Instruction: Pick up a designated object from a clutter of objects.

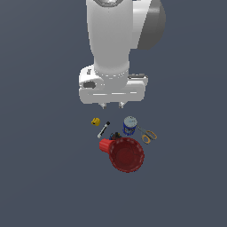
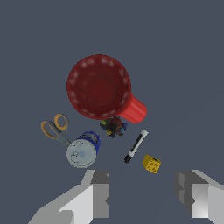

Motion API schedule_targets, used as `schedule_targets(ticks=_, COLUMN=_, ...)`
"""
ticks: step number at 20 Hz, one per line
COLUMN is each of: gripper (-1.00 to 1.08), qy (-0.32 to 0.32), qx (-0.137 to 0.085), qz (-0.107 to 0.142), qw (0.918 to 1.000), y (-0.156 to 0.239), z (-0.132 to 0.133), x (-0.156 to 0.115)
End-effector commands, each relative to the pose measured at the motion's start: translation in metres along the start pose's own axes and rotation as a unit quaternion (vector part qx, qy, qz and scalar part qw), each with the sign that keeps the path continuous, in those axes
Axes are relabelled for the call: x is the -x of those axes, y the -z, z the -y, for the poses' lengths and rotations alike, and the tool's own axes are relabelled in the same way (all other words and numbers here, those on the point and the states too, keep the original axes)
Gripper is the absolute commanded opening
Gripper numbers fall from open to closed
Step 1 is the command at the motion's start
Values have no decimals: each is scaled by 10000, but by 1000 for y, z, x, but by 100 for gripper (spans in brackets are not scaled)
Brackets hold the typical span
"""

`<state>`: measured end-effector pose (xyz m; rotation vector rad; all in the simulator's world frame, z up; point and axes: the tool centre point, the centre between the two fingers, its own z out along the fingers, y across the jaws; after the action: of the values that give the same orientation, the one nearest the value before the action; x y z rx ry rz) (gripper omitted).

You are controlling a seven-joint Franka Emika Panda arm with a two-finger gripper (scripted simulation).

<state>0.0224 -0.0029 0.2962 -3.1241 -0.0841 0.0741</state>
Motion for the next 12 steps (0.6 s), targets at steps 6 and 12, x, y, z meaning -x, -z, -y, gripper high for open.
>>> schedule_targets(ticks=6, gripper=28, qy=411, qx=-277, qz=169, qw=9986, y=-28, z=-3, x=-33)
schedule_targets(ticks=12, gripper=28, qy=844, qx=-623, qz=297, qw=9940, y=-63, z=-6, x=-64)
